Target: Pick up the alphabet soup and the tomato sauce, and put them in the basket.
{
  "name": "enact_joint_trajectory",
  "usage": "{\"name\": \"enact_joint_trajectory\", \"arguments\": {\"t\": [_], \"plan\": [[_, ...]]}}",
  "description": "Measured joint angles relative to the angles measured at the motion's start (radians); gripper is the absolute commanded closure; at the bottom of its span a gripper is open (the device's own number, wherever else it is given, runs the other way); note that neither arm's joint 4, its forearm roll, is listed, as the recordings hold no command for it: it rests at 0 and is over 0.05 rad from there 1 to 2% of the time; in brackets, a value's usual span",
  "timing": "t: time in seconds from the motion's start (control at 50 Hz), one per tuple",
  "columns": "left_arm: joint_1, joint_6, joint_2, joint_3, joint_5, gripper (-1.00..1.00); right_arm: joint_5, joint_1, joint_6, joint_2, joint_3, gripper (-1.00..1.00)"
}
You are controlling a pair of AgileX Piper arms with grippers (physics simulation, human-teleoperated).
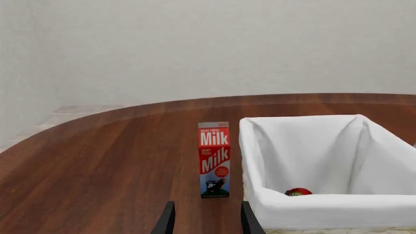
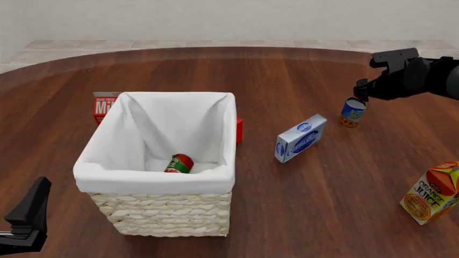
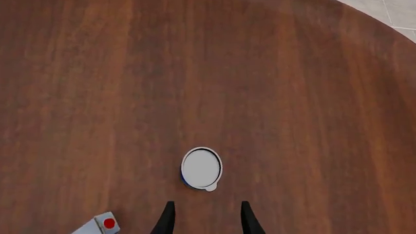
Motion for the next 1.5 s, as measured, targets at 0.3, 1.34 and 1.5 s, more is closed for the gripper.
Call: {"name": "enact_joint_trajectory", "arguments": {"t": [0.3, 1.34, 1.5], "plan": [[0.0, 0.0, 0.0, 0.0, 0.0, -1.0, -0.009, -0.011, -0.005, 0.043, -0.015, -1.0], [0.004, -0.004, 0.0, 0.0, -0.001, -1.0, -0.023, -0.012, -0.015, 0.118, -0.044, -1.0], [0.004, -0.006, 0.0, 0.0, -0.002, -1.0, -0.022, -0.008, -0.017, 0.127, -0.053, -1.0]]}}
